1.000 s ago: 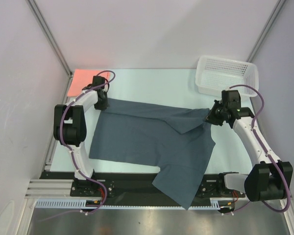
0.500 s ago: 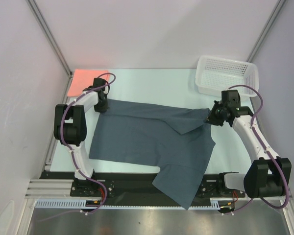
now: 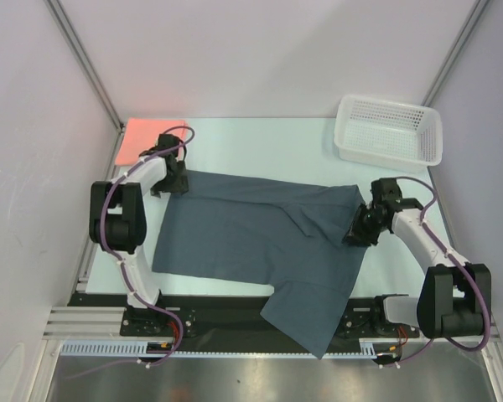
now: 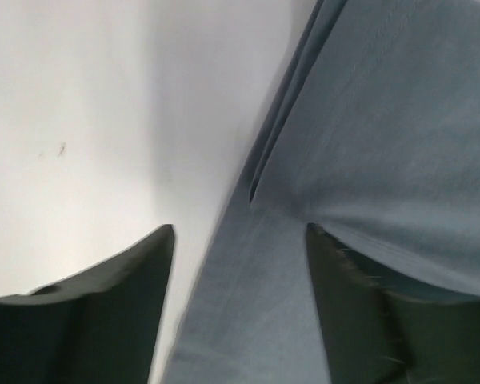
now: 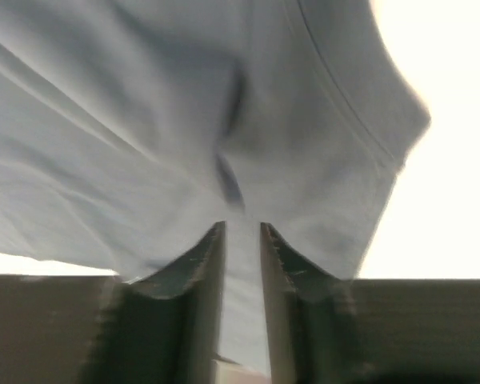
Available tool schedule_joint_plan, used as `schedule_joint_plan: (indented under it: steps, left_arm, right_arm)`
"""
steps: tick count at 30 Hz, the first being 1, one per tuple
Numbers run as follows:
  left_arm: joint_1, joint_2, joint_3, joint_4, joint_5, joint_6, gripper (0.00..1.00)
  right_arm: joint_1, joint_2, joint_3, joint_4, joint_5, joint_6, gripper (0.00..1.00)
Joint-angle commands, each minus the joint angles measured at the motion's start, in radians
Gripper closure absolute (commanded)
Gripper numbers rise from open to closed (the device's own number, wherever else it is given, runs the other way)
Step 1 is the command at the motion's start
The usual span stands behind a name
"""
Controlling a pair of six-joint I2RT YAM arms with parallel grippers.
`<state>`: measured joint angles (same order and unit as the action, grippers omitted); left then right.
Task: Fold and stack the t-shirts
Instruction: Fold the tshirt
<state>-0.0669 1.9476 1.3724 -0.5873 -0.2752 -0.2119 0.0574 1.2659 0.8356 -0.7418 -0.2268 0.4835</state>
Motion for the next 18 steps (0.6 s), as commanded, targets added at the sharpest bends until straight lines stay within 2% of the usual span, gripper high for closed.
schedule_joint_plan:
  steps: [1,2,3,4,6,9,10,12,15,18]
  left_arm:
    - [0.007,-0.174,0.011,-0.058,-0.004,-0.073,0.25]
    - [0.006,-0.2,0.013,-0.057,0.029,-0.083,0.23]
    - [-0.005,-0.246,0.016,-0.057,0.046,-0.083,0.2]
    - [-0.013,-0.259,0.022,-0.054,0.051,-0.087,0.2]
    - [-0.02,-0.277,0.03,-0.016,0.085,-0.096,0.21]
    - [-0.021,-0.236,0.071,0.027,0.157,-0.104,0.25]
    - [-0.02,-0.176,0.095,0.02,0.166,-0.107,0.27]
    - [-0.02,-0.127,0.154,0.014,0.212,-0.11,0.34]
    - [-0.022,-0.072,0.151,0.093,0.298,-0.138,0.38]
    - [-0.024,-0.032,0.152,0.135,0.315,-0.141,0.4]
  right_arm:
    - [-0.004,-0.022,-0.035,-0.063,-0.062,-0.018,0.69]
    - [-0.002,-0.052,-0.012,-0.071,-0.03,-0.034,0.54]
    - [-0.005,-0.065,0.005,-0.039,0.007,-0.049,0.44]
    - [-0.013,-0.066,0.031,-0.01,0.067,-0.081,0.27]
    - [-0.034,0.001,0.117,0.126,0.073,-0.105,0.21]
    - [-0.047,0.18,0.206,0.247,0.098,-0.1,0.2]
    - [-0.047,0.212,0.221,0.265,0.099,-0.094,0.22]
    - [-0.047,0.275,0.226,0.358,0.103,-0.082,0.27]
    - [-0.05,0.312,0.217,0.483,0.136,-0.05,0.34]
    - [-0.079,0.374,0.227,0.57,0.126,-0.028,0.47]
